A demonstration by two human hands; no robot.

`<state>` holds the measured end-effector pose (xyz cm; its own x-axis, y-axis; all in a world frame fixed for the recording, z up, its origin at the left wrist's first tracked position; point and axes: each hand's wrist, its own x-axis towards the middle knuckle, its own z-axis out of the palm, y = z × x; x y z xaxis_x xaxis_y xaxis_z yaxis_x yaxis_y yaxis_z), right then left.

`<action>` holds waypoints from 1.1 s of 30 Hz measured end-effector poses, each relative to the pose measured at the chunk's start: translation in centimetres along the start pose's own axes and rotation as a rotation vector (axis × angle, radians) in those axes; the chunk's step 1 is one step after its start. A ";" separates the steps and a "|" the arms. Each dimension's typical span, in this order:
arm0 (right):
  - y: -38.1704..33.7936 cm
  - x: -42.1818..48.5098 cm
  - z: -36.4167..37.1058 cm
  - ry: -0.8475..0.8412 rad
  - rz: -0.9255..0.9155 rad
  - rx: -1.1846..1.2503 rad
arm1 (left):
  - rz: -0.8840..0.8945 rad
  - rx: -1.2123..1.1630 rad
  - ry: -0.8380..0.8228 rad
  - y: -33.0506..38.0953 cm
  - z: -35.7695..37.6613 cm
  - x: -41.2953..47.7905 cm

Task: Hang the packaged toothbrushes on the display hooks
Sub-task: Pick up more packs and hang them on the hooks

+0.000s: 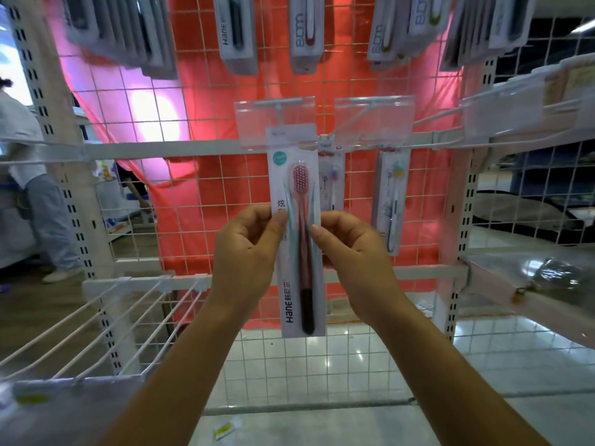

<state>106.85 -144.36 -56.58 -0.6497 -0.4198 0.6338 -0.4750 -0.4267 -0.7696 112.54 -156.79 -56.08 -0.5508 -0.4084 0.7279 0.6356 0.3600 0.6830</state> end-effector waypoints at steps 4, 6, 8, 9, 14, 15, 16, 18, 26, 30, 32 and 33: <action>0.5 0.9 0.3 0.007 -0.009 -0.049 | -0.004 0.026 0.023 -0.2 -0.4 0.5; 0.7 1.2 0.4 0.005 -0.019 -0.066 | 0.019 0.061 0.026 -0.3 -0.5 0.7; 0.7 1.3 0.6 0.004 -0.026 -0.060 | 0.037 0.081 0.043 -0.3 -0.6 0.8; 0.7 1.4 0.7 0.002 -0.026 -0.057 | 0.040 0.081 0.052 -0.3 -0.7 0.8; 0.8 1.7 0.8 -0.004 -0.022 -0.075 | 0.046 0.083 0.063 -0.4 -1.0 0.9; 0.8 1.7 0.7 -0.005 -0.021 -0.068 | 0.046 0.082 0.061 -0.5 -1.0 0.9; 0.8 1.7 0.7 -0.010 -0.021 -0.061 | 0.044 0.082 0.058 -0.5 -1.0 0.9; 1.0 1.7 0.5 -0.017 -0.019 -0.053 | 0.034 0.081 0.061 -0.8 -0.9 0.9; 2.3 2.0 0.2 0.003 0.086 -0.048 | -0.065 0.069 0.066 -2.5 -0.3 1.5; 3.5 2.3 -0.4 0.106 0.107 -0.153 | -0.083 0.113 0.055 -3.6 0.0 2.8; 4.0 2.2 -1.0 0.133 0.114 -0.205 | -0.105 0.117 0.030 -4.4 0.0 3.6; 4.1 2.0 -1.4 0.135 0.119 -0.220 | -0.121 0.125 0.015 -4.9 0.0 4.1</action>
<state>102.77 -145.89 -58.60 -0.7750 -0.3393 0.5332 -0.4986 -0.1901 -0.8457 107.19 -160.25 -56.46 -0.6106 -0.4674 0.6393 0.4921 0.4087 0.7687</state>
